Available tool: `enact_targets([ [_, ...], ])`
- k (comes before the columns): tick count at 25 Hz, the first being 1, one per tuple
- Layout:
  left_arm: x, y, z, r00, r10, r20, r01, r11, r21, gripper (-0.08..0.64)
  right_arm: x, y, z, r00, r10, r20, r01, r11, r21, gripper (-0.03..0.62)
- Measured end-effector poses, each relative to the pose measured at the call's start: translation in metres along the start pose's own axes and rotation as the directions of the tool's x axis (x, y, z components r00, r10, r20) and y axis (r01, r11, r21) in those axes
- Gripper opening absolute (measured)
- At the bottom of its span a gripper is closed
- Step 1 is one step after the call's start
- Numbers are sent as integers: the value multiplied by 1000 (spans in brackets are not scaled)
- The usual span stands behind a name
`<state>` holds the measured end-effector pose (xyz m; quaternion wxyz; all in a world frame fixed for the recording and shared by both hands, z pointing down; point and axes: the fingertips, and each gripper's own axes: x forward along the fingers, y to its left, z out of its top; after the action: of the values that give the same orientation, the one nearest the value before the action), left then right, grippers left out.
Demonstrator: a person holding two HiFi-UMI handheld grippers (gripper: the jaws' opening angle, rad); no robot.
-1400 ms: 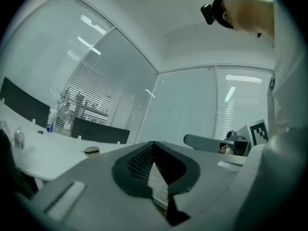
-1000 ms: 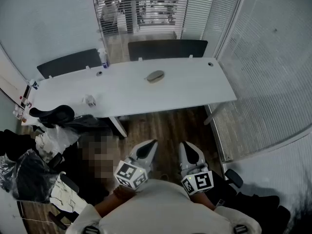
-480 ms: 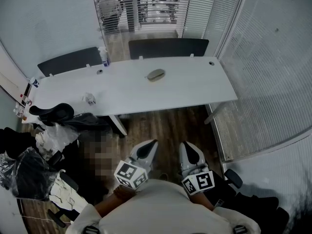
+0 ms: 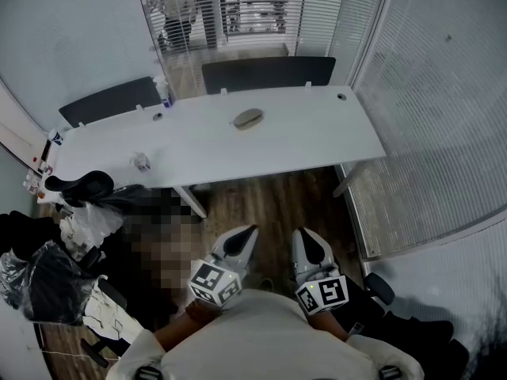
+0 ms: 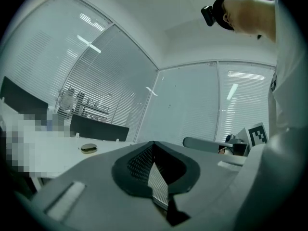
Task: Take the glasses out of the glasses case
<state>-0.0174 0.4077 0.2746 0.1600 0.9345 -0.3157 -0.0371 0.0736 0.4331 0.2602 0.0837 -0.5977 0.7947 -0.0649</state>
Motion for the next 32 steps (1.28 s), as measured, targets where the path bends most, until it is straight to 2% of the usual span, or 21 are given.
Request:
enact_targets([
  [11,43,-29,-18,999,-30,-23,30,1000,-6,3,-16,-39,2,1000,-30,-7,30,1000,-3,2],
  [17,53,-30,-22,999,-35,-32,35,999,-5,3,-17,-50,2,999,-48,-9,48,999,-3,2],
  [28,73,6,-19,999,-30,-23,30,999,-25,3,16,-56,-5,998,-55,-21,55,998,-20,2],
  [32,81,33,-19,999,-43,-30,42,999,-31,3,41,-53,-14,997,-65,-29,64,997,-36,2],
])
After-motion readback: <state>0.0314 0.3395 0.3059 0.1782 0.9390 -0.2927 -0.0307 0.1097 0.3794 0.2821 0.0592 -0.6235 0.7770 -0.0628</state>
